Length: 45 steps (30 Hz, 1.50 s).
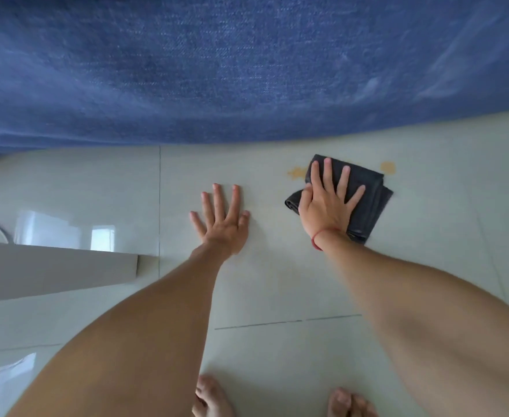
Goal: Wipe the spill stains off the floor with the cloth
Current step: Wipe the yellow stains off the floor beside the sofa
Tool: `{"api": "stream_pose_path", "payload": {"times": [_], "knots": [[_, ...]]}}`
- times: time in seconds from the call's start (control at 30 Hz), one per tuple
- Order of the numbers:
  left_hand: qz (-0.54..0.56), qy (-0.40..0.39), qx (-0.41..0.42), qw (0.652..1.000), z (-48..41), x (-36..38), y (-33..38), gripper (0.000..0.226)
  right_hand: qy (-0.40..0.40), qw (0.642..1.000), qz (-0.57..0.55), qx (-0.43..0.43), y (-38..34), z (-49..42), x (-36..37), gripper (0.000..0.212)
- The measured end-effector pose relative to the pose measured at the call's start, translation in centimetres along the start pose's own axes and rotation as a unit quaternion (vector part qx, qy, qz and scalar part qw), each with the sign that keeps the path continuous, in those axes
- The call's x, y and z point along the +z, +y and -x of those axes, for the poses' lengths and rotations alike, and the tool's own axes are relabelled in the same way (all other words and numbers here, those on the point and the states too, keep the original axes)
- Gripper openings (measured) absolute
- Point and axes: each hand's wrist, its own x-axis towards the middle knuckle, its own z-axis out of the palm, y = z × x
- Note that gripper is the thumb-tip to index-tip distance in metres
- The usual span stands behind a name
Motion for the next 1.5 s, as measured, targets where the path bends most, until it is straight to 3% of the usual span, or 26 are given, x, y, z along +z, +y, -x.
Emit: {"api": "stream_pose_path", "payload": {"times": [0.2, 0.37, 0.57, 0.73, 0.83, 1.03, 1.2, 1.27, 1.37, 1.5], "knots": [[-0.004, -0.005, -0.004, 1.0, -0.1, -0.1, 0.0, 0.058, -0.018, 0.99, 0.016, -0.138, -5.1, 0.4, 1.6, 0.053], [-0.005, -0.021, -0.012, 1.0, 0.1, -0.6, 0.1, 0.059, -0.025, 0.968, 0.033, -0.246, -1.0, 4.8, 1.5, 0.053], [0.001, -0.02, -0.004, 1.0, 0.3, -0.7, 0.2, 0.058, 0.002, 0.995, 0.031, -0.097, 7.1, 5.4, 0.0, 0.057], [0.002, -0.011, 0.003, 1.0, 0.2, -0.3, 0.1, 0.058, 0.019, 0.999, -0.007, 0.042, 3.8, 2.4, -0.1, 0.054], [-0.002, -0.007, 0.002, 1.0, 0.0, -0.2, 0.0, 0.058, 0.022, 0.998, -0.015, 0.057, 0.2, 0.6, 0.2, 0.057], [-0.009, -0.017, -0.003, 1.0, -0.1, -0.3, -0.1, 0.058, -0.007, 0.993, 0.004, -0.121, -5.1, 1.5, 1.8, 0.055], [-0.003, -0.035, -0.016, 0.999, 0.2, -1.0, 0.1, 0.06, -0.024, 0.966, 0.025, -0.257, -0.3, 4.0, 1.7, 0.052], [-0.006, -0.014, -0.017, 1.0, 0.6, -1.0, 0.5, 0.059, -0.031, 0.972, 0.029, -0.23, 3.0, 4.7, 1.0, 0.054], [-0.017, 0.049, 0.023, 0.998, 0.7, -0.9, 3.2, 0.061, -0.018, 0.994, 0.025, -0.106, 8.2, 4.8, -0.5, 0.062], [-0.046, 0.002, 0.095, 0.994, -0.2, 0.1, 7.7, 0.068, 0.006, 0.996, 0.049, 0.071, 14.0, 3.2, -2.8, 0.069]]}}
